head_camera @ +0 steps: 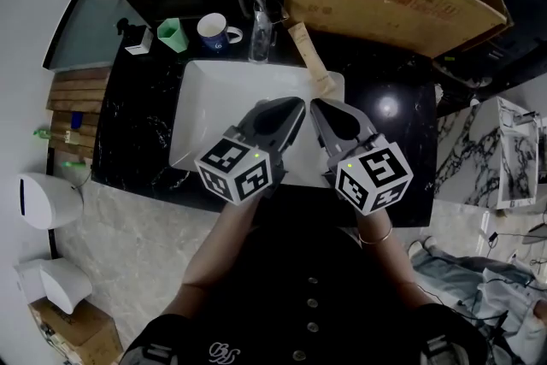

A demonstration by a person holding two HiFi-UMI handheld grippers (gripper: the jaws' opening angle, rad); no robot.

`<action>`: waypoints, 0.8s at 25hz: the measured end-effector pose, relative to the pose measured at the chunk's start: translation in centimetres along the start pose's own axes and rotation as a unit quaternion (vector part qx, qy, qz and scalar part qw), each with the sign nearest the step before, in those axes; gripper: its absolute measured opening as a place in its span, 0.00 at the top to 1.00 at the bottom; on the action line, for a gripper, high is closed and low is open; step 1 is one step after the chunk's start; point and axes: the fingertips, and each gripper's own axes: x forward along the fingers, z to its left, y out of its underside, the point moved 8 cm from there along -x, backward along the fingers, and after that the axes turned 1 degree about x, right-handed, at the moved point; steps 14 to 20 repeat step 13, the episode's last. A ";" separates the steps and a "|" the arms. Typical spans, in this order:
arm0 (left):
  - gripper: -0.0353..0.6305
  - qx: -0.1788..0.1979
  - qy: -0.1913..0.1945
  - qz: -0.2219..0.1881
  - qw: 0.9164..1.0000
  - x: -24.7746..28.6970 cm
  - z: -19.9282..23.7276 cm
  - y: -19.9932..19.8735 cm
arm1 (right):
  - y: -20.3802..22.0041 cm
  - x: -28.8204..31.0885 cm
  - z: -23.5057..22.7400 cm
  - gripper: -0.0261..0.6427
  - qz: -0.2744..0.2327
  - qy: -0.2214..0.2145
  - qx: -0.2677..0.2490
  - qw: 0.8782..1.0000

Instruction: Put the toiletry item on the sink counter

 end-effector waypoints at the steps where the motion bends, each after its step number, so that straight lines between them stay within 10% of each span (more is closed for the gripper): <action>1: 0.91 0.000 0.000 0.000 1.000 0.0 0.0 0.0 | 0.1 0.0 0.0 0.95 0.001 0.001 0.001 1.000; 20: 0.91 -0.007 -0.003 -0.003 1.000 -0.1 0.1 0.1 | 0.6 -0.2 -0.7 0.95 0.008 0.009 0.007 1.000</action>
